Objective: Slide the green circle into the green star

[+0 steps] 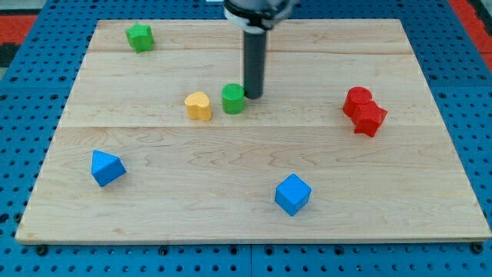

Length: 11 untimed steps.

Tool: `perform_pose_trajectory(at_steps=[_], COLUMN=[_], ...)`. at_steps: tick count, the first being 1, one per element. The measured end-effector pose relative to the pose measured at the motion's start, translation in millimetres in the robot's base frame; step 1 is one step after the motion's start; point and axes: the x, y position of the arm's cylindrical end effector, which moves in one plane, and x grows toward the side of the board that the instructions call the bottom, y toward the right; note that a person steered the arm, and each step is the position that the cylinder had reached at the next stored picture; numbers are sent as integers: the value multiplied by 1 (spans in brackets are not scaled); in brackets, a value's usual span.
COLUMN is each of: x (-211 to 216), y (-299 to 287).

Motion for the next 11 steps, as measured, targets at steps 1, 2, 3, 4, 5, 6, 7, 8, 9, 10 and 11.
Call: perform_pose_trajectory(at_steps=[1,2,3,4,5,6,7,8,9,10,11], x=[41,17,-35,-35,-33,-14,-18,-56,-68,-67,-130], y=[31,-34,-100,-107,-110,-133,-169,-183,-177,-133,-89])
